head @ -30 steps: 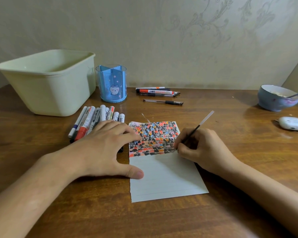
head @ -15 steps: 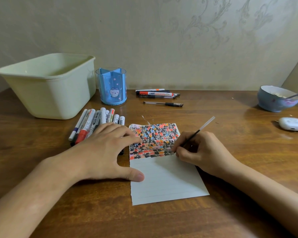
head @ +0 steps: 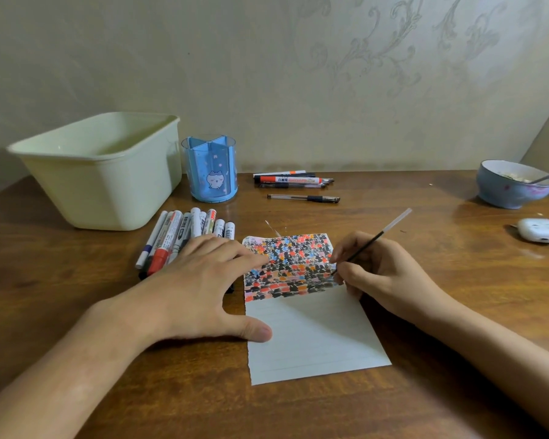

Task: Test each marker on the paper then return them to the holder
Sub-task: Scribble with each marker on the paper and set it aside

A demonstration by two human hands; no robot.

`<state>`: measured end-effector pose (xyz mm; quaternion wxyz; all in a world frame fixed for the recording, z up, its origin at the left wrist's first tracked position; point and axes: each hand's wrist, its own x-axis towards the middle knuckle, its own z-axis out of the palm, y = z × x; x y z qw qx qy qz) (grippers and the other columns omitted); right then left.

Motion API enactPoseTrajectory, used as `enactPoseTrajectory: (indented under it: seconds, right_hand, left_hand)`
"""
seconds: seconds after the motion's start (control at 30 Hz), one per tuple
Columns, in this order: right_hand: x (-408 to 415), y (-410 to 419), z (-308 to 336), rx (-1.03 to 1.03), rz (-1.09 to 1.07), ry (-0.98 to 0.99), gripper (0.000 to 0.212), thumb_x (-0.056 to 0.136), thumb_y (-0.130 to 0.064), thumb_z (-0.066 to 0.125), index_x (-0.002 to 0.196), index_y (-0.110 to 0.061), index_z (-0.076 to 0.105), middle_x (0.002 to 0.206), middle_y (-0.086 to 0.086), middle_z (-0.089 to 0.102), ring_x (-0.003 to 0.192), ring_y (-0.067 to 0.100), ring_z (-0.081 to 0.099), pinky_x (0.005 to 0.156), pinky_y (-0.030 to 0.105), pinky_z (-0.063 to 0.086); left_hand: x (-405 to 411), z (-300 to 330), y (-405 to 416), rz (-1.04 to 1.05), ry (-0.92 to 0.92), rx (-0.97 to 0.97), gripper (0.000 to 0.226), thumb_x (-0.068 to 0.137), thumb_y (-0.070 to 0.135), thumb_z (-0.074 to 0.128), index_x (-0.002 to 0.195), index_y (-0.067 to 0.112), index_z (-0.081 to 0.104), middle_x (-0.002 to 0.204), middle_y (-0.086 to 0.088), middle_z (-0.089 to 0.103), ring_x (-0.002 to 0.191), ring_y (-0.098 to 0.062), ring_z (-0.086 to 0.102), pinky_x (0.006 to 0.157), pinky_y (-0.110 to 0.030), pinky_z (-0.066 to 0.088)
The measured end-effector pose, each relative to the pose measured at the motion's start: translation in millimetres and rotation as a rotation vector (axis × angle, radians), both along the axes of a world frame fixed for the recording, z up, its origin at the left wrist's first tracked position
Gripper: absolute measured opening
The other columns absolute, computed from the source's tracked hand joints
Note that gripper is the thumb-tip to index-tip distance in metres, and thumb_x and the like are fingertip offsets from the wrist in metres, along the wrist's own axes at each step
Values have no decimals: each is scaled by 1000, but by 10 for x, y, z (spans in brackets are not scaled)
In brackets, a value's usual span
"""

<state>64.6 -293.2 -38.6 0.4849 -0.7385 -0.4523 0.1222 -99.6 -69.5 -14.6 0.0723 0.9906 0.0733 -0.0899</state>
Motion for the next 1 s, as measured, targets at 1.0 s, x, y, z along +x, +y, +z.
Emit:
enactPoseTrajectory:
  seconds: [1.0]
  right_hand:
    - [-219, 38, 119, -144, 191, -138, 53, 89, -73, 47, 80, -27, 72, 66, -15, 62, 64, 3, 59, 59, 20, 42]
  left_hand:
    - [-12, 21, -106, -80, -886, -223, 33, 95, 49, 48, 113, 32, 70, 109, 25, 67, 104, 14, 57, 72, -2, 45]
